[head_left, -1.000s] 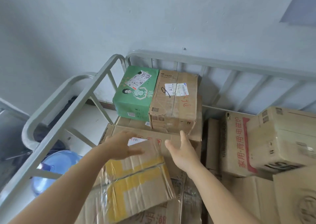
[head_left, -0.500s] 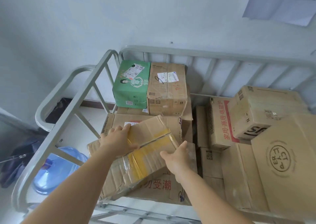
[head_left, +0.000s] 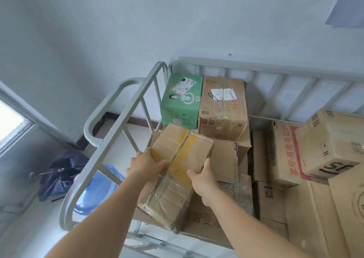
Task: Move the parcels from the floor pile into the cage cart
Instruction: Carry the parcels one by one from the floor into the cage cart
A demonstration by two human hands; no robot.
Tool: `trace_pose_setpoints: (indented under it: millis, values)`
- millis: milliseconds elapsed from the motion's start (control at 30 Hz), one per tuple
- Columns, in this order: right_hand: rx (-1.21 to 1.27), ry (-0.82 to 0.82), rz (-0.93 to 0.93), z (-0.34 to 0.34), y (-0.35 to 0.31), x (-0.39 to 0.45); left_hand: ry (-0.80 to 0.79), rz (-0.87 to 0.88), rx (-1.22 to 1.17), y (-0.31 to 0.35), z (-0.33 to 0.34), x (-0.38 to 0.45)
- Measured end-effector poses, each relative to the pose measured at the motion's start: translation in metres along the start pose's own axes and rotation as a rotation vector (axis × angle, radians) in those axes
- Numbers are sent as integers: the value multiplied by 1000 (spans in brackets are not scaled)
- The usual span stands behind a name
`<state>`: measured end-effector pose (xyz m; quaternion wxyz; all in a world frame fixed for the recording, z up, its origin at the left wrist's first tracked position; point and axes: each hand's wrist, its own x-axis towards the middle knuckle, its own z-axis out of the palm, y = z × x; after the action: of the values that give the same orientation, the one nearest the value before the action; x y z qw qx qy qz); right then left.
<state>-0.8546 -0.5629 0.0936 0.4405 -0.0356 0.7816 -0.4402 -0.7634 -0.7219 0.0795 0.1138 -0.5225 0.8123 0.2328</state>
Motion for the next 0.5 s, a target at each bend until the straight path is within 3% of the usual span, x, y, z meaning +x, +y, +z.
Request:
trace_pose_setpoints:
  millis: [500]
  values:
    - [-276,9,-126,38,-37,64,31,67,60,-9,6,30]
